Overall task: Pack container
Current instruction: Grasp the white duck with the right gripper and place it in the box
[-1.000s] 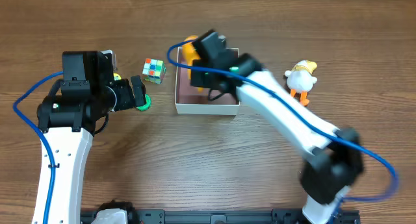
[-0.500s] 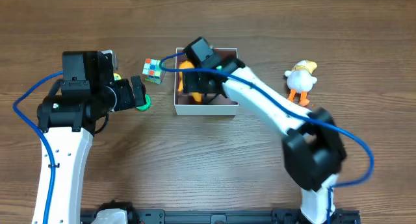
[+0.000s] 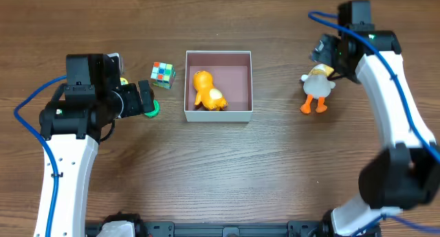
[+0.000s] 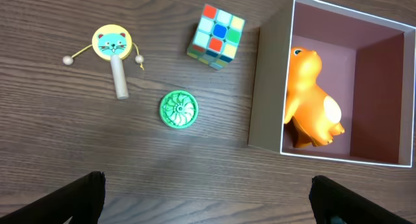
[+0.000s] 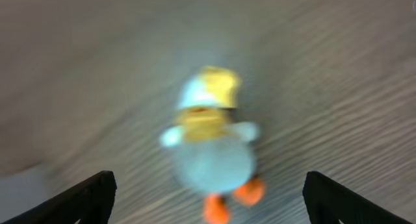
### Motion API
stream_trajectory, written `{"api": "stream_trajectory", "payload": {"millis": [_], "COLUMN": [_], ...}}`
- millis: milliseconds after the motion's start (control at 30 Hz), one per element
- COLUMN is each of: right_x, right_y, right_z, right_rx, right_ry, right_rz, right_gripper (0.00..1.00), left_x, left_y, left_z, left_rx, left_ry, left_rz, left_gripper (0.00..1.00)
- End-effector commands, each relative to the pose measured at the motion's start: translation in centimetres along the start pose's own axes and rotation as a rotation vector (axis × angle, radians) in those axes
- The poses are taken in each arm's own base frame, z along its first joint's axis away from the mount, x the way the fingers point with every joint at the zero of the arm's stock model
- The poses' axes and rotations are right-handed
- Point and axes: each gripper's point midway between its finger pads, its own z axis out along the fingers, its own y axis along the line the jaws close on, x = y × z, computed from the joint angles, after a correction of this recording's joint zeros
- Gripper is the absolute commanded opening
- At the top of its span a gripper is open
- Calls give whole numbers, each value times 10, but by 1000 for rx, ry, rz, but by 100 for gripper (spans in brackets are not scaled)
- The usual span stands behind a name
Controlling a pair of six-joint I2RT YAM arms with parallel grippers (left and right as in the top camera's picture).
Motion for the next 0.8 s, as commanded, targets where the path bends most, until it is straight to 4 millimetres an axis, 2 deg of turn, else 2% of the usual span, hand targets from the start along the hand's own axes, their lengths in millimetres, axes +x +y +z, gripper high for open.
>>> {"api": "stream_trajectory", "payload": {"millis": [0, 100, 167, 200, 267, 333, 400, 467, 500, 567, 633, 667, 700, 733, 767], "right_x": [24, 46, 60, 64, 67, 71, 69, 53, 47, 49, 67, 85, 101, 112, 131], "right_y": [-9, 4, 15, 18, 22, 19, 17, 26, 36, 63, 98, 122, 143, 156, 180], "right_z": [56, 90, 103, 106, 108, 107, 96, 60, 31, -26, -88, -121, -140, -149, -157], "right_rx": [-28, -73, -98, -97, -97, -87, -81, -121, -159, -257, -390, -463, -521, -554, -597], "right_ry": [171, 282, 328, 335, 341, 357, 353, 279, 227, 151, 73, 30, 14, 11, 0], "right_rz": [5, -19, -63, -72, -82, -83, -83, -91, -112, -171, -262, -312, -339, -357, -397], "right_gripper": [95, 94, 92, 84, 61, 33, 24, 24, 24, 21, 16, 13, 12, 12, 12], "left_x": [-7, -7, -7, -7, -7, -7, -7, -7, -7, -7, -7, -7, -7, -7, -7], "left_y": [0, 0, 0, 0, 0, 0, 0, 0, 0, 0, 0, 0, 0, 0, 0], "left_z": [-4, -4, -4, -4, -4, -4, -4, -4, -4, -4, -4, -4, -4, -4, -4], "left_rx": [-3, -3, -3, -3, -3, -3, -3, -2, -2, -3, -3, -3, -3, -3, -3], "left_ry": [-15, -15, -15, -15, -15, -15, -15, -15, -15, -15, -15, -15, -15, -15, -15], "left_rz": [20, 20, 20, 20, 20, 20, 20, 20, 20, 20, 20, 20, 20, 20, 20], "left_gripper": [100, 100, 100, 100, 100, 100, 100, 100, 100, 100, 100, 100, 100, 100, 100]}}
